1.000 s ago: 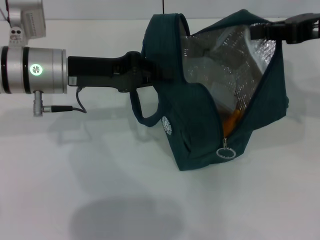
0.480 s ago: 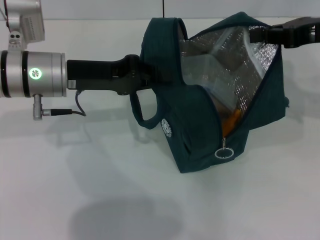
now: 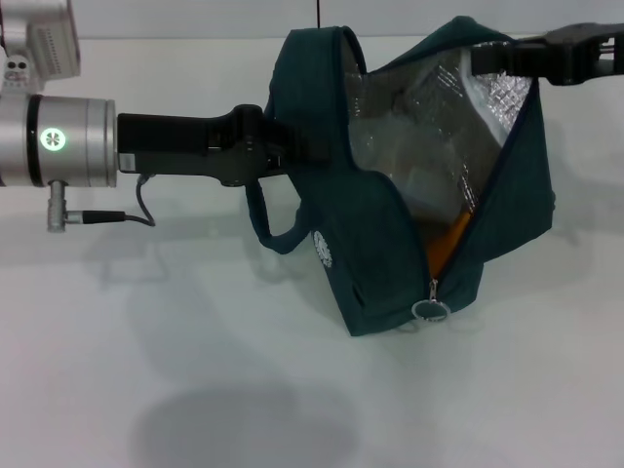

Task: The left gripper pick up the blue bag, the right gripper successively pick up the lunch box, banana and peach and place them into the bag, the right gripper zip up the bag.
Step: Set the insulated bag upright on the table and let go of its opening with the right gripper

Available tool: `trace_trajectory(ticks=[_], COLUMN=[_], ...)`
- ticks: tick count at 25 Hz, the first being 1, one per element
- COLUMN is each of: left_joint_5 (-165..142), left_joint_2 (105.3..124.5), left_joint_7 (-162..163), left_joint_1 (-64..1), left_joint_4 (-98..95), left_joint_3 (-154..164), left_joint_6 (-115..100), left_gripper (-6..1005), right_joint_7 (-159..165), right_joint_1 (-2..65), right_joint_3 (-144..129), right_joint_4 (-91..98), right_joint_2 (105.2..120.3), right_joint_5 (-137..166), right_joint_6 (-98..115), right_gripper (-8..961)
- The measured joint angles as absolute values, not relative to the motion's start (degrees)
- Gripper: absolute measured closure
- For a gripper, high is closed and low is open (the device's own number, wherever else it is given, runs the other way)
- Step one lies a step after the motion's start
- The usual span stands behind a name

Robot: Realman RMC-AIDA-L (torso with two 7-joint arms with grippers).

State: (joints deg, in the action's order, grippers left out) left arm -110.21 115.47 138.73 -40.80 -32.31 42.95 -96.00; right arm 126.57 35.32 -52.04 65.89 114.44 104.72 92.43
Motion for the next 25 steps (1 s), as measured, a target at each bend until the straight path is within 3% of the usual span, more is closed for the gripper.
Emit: trace_trajectory(ticks=[25], left_joint_5=[-110.57], left_joint_2=[115.01], left_joint_7=[139.37], left_joint_1=[-39.99], left_joint_4=[-31.9], left_joint_3=[42.98], left_joint_6=[-95.79], left_gripper=[963], right_joint_7=[123.78], right_joint_1=[37.53], right_joint_3=[-49.19], right_joint_4=[56.67], right_joint_2=[113.21], right_joint_5=[103.81], right_joint_6=[90.23], right_gripper=[771])
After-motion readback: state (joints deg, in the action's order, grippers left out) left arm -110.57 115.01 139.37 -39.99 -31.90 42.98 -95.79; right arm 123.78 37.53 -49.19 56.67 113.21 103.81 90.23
